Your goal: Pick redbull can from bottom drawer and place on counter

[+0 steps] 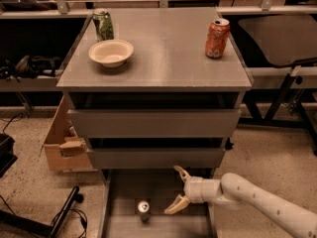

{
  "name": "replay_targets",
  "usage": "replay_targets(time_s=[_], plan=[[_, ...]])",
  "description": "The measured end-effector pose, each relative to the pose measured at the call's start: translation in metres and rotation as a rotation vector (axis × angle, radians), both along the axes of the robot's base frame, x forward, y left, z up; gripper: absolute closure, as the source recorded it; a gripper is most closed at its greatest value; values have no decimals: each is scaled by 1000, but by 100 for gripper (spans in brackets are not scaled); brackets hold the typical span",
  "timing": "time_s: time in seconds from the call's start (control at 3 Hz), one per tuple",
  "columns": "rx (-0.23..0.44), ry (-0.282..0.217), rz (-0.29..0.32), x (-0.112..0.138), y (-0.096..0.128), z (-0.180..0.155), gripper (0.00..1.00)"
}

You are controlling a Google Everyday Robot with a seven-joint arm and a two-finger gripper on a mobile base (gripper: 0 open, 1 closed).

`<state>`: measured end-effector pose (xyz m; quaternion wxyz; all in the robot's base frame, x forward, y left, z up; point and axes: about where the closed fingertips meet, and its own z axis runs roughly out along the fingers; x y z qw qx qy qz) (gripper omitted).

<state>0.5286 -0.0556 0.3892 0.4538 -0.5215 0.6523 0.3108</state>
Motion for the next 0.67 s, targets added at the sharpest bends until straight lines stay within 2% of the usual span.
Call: replay_targets(time_s=[0.33, 0.67], plan=[[47, 29, 13, -2, 22, -58, 0], [95, 28, 13, 2, 50, -100, 0]])
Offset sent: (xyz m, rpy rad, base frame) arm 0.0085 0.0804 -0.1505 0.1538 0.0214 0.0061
